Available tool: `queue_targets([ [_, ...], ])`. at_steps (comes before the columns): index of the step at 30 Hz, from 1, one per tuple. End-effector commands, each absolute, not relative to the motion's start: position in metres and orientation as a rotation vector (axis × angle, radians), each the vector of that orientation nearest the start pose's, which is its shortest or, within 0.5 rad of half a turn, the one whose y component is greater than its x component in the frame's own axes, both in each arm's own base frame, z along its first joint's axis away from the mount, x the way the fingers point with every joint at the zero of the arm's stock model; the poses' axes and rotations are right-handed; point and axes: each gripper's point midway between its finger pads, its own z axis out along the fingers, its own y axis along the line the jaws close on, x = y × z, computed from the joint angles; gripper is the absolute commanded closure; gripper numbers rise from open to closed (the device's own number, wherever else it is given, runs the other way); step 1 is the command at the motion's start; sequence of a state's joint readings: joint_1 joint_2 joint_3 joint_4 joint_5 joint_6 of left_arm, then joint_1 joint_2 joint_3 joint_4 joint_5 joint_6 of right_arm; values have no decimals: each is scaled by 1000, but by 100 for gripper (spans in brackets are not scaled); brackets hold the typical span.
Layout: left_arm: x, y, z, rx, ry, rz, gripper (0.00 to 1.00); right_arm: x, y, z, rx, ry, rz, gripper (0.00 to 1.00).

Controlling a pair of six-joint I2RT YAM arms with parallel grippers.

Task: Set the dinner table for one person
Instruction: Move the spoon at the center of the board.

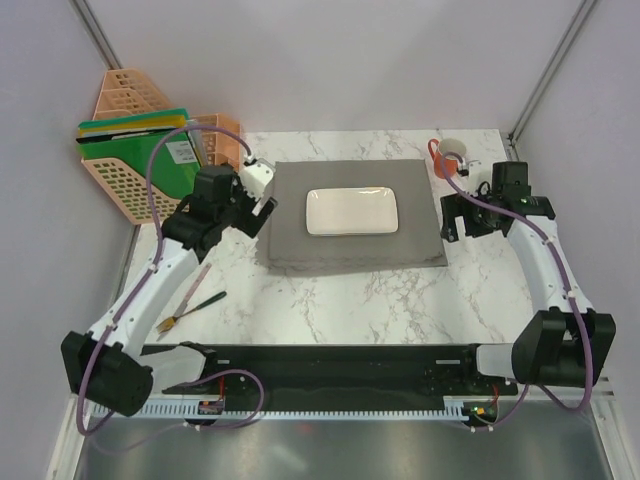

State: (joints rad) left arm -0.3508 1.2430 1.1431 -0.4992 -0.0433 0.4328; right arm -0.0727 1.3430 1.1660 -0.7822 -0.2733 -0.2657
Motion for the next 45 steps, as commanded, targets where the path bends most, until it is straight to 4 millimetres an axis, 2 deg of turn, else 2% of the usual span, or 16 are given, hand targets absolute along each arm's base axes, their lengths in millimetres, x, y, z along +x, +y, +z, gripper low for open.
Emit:
queue_targets([
  [1, 344, -88, 243, 807, 1927, 172, 0, 317, 0, 179, -302, 2406, 117, 2],
  [7, 325, -88, 214, 846, 1973, 124, 0, 307, -4, 183, -298, 2383, 114, 2],
  [14, 310, -95, 213, 828, 1966, 31, 0, 297, -9, 152, -282, 2427, 171, 2],
  [19, 293, -94, 196, 856, 1999, 2, 0, 299, -15, 134, -218, 2447, 155, 2],
  [21, 287, -93, 193, 865, 1994, -6, 0, 307, -17, 139, -192, 2406, 141, 15],
  [24, 281, -92, 190, 877, 1987, -6, 1, 322, -18, 156, -184, 2341, 135, 84],
  [25, 280, -92, 188, 880, 1991, -13, 3, 326, -20, 161, -167, 2334, 127, 100],
  [26, 280, -94, 185, 885, 1996, -23, 4, 337, -23, 178, -165, 2299, 112, 100],
  [27, 279, -93, 182, 883, 2008, -27, 4, 344, -23, 177, -161, 2312, 118, 97],
  [31, 279, -94, 172, 886, 2043, -33, 2, 382, -22, 184, -143, 2326, 190, 13],
  [32, 280, -94, 170, 893, 2046, -30, 2, 402, -23, 177, -122, 2363, 223, 5],
  [37, 281, -92, 175, 889, 2033, -21, 1, 470, -21, 152, -59, 2464, 370, 2],
  [38, 280, -93, 175, 891, 2032, -23, 1, 492, -25, 150, -46, 2462, 374, 5],
  [41, 280, -91, 174, 889, 2036, -18, 1, 527, -35, 153, -14, 2438, 328, 19],
  [43, 281, -91, 172, 893, 2043, -18, 1, 543, -40, 155, 0, 2427, 297, 31],
  [45, 282, -92, 171, 895, 2039, -18, 1, 547, -41, 152, 6, 2429, 285, 32],
])
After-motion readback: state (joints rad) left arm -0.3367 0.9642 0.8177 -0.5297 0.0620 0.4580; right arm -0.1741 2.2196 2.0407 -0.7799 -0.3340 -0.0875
